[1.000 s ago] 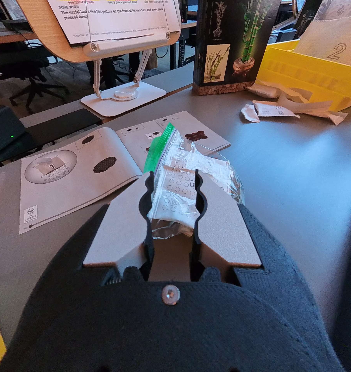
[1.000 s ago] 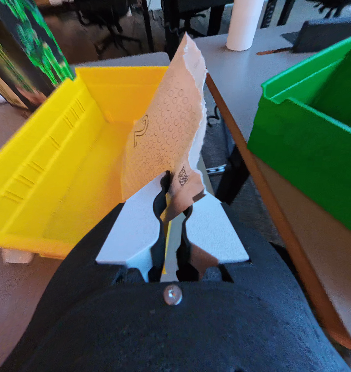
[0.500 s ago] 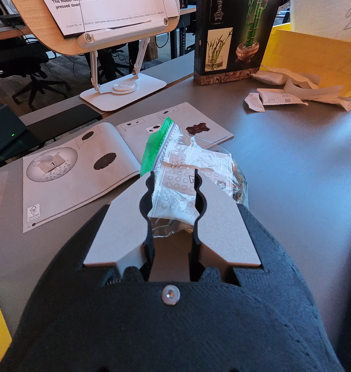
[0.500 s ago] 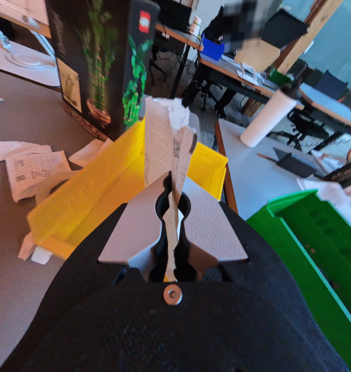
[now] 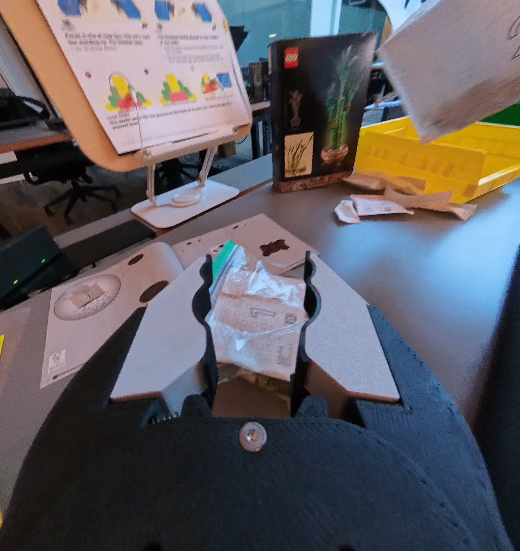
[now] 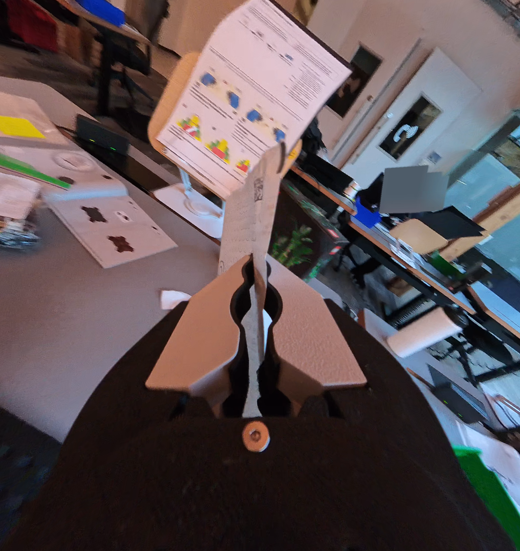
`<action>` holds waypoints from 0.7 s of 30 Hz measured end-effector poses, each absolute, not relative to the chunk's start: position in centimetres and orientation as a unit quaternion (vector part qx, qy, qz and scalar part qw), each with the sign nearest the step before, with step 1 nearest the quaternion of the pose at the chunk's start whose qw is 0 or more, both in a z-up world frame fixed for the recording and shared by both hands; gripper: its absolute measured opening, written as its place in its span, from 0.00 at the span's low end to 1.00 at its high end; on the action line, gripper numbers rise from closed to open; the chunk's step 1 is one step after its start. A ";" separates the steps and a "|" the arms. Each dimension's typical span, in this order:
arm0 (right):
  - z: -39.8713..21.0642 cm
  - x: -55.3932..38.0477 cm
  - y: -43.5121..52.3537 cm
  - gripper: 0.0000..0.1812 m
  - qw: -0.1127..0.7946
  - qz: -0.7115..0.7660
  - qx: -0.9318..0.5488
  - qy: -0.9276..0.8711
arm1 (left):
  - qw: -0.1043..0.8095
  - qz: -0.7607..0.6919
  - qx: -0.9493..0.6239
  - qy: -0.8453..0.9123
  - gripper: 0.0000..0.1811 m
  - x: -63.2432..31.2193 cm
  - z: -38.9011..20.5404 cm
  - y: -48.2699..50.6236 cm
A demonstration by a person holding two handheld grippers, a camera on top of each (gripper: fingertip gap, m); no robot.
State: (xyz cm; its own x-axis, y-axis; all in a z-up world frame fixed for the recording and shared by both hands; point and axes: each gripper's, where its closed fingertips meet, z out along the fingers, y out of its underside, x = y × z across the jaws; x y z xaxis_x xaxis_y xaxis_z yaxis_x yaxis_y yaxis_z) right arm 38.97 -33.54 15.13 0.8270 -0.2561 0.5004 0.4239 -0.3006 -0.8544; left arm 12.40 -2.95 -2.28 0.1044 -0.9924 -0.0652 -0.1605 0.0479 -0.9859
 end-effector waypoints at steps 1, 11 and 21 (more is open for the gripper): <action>14.8 38.1 -32.9 0.00 0.590 -0.281 -0.754 -0.064 | 0.502 -0.423 -0.541 0.526 0.35 12.5 -1.7 -3.9; 7.5 23.4 -25.1 0.00 0.674 0.032 -0.699 -0.237 | 0.401 -0.541 -0.457 0.582 0.49 14.6 -1.4 -12.0; -1.2 19.4 -28.0 0.00 0.639 0.148 -0.680 -0.328 | 0.256 -0.544 -0.324 0.731 0.02 9.7 -6.0 -18.3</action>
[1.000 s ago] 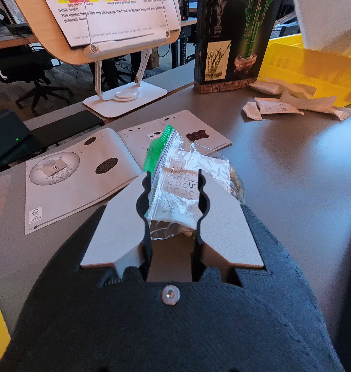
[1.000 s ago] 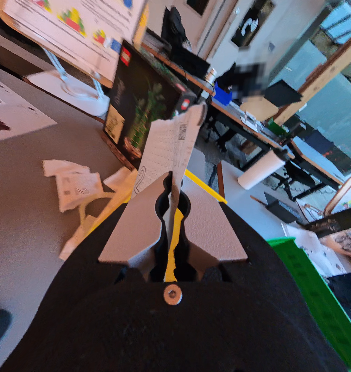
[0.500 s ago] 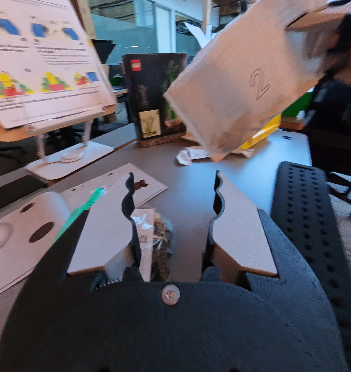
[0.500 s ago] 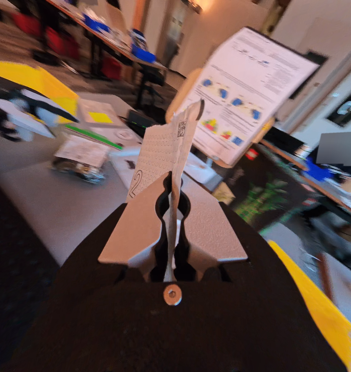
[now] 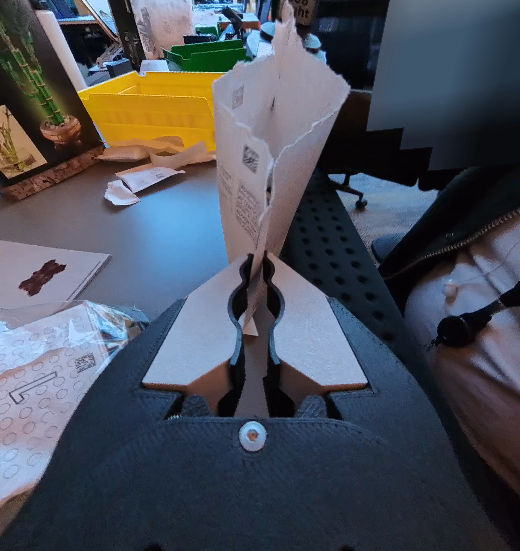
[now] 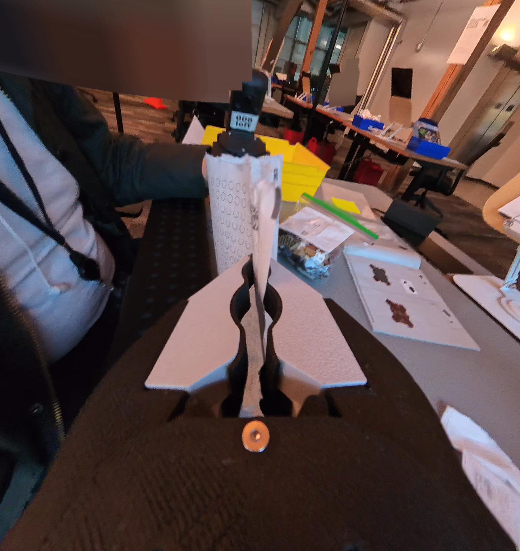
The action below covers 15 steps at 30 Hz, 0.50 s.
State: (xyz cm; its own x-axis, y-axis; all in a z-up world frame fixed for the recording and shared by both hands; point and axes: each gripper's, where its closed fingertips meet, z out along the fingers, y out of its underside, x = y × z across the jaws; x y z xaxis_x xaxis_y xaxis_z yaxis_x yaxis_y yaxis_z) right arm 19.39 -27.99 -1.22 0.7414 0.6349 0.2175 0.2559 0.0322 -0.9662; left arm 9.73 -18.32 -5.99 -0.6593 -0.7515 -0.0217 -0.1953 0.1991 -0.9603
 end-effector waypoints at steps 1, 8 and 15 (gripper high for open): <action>-1.9 19.1 -28.7 0.01 0.631 0.146 -0.686 -0.331 | 0.270 -0.535 -0.315 0.737 0.00 9.4 -6.1 -18.7; -3.8 16.8 -31.6 0.06 0.605 0.112 -0.711 -0.340 | 0.388 -0.475 -0.238 0.753 0.00 7.4 -6.5 -20.5; -3.3 16.7 -31.5 0.18 0.601 0.071 -0.720 -0.341 | 0.379 -0.477 -0.244 0.755 0.00 6.9 -6.7 -20.5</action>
State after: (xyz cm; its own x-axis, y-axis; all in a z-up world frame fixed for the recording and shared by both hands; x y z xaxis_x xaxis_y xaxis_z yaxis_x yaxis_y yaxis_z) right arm 16.70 -31.53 -3.28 0.7576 0.5762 0.3065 0.4045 -0.0459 -0.9134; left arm 6.93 -20.51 -6.72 -0.5941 -0.7295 -0.3389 -0.0066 0.4257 -0.9049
